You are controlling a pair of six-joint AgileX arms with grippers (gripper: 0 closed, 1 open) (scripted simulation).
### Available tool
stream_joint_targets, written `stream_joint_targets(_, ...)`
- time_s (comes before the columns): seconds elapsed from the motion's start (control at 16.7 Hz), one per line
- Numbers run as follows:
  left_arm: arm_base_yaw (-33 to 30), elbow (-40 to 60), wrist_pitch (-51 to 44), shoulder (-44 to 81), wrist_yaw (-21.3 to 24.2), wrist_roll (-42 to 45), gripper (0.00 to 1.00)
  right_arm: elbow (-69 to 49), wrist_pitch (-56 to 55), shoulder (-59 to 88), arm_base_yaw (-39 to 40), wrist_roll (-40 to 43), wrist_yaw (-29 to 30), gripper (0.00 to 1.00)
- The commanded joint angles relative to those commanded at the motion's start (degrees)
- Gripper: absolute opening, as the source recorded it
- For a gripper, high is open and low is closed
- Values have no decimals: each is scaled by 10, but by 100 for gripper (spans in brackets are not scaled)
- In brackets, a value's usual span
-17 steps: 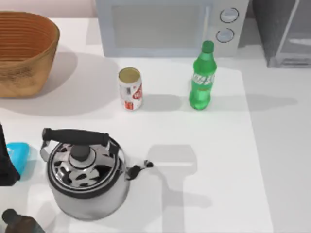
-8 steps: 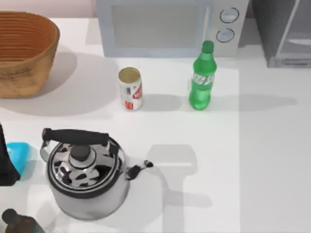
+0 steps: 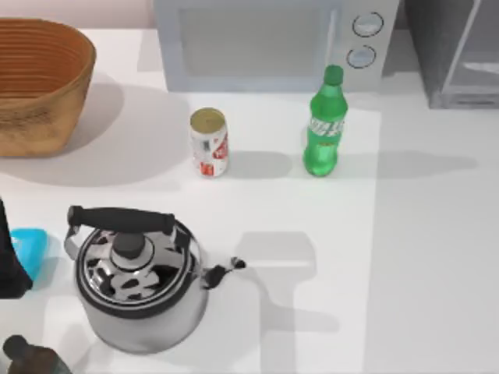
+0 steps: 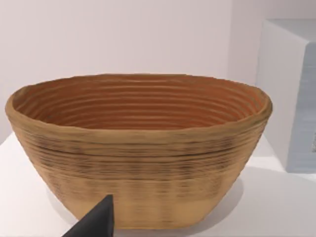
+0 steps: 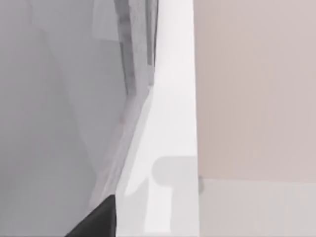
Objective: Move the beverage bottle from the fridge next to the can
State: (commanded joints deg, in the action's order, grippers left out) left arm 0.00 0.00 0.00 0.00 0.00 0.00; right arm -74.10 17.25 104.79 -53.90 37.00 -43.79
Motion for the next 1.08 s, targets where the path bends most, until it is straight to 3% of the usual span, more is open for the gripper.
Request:
stream_joint_targets(0.3,0,0,0,0,0,0,100,28,-36,-17,91,-65,69,100)
stream_joint_targets(0.84,0,0,0,0,0,0,100,141,-164,-91,432,-296,331,100)
stream_joint_targets(1.08,0,0,0,0,0,0,100,171,-203,-118,516,-357,406,100)
